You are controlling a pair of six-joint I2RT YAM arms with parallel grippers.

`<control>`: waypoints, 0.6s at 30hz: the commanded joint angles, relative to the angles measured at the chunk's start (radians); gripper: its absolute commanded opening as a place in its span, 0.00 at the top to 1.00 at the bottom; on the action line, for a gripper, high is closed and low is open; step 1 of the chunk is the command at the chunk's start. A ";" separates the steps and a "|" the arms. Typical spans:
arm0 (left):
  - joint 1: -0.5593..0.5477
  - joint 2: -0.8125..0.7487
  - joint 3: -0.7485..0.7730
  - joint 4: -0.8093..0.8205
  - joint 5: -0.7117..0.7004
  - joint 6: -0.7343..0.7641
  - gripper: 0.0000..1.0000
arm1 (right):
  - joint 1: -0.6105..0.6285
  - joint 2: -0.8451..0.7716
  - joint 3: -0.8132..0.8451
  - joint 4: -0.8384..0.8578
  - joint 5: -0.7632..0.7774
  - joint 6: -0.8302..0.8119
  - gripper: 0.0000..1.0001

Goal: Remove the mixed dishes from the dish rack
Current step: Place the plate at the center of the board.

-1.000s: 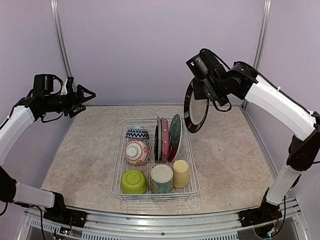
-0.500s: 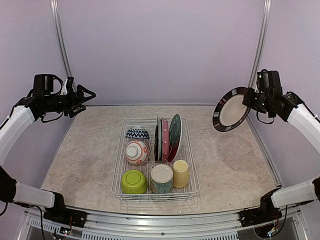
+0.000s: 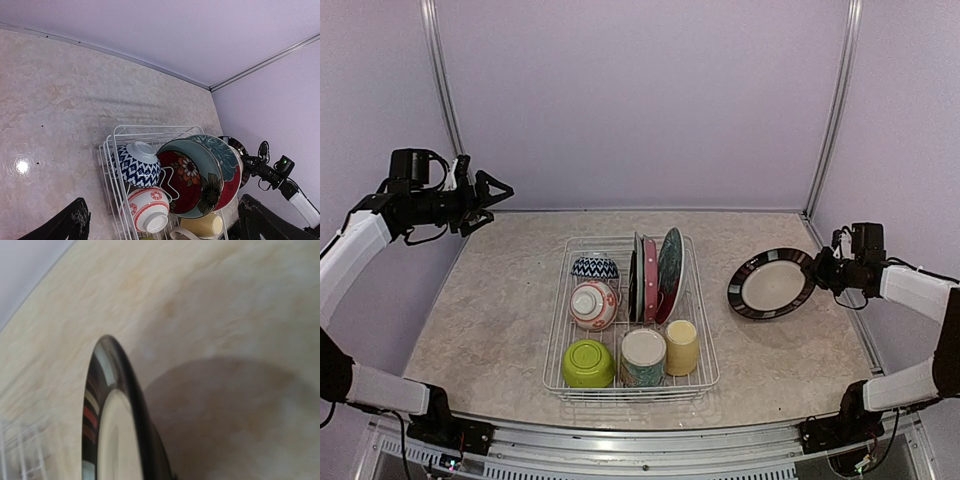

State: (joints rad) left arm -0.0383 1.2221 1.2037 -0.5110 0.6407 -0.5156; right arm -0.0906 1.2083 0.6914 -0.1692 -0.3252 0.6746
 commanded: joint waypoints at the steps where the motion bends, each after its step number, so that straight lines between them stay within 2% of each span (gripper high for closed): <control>1: -0.008 0.007 0.032 -0.014 0.013 0.009 0.01 | -0.010 0.020 -0.072 0.287 -0.218 0.030 1.00; 6: -0.008 0.005 0.033 -0.014 0.015 0.009 0.01 | -0.014 0.079 -0.142 0.353 -0.256 -0.012 1.00; 12: -0.009 0.001 0.032 -0.014 0.018 0.009 0.01 | -0.035 0.150 -0.191 0.353 -0.255 -0.066 1.00; 13: -0.009 0.001 0.032 -0.014 0.018 0.008 0.01 | -0.036 0.160 -0.195 0.341 -0.245 -0.073 0.95; 18: -0.010 0.001 0.033 -0.014 0.023 0.008 0.01 | -0.038 0.164 -0.205 0.236 -0.118 -0.101 0.86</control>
State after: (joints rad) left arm -0.0410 1.2228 1.2037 -0.5110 0.6483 -0.5156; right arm -0.1150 1.3624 0.5083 0.1143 -0.5327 0.6197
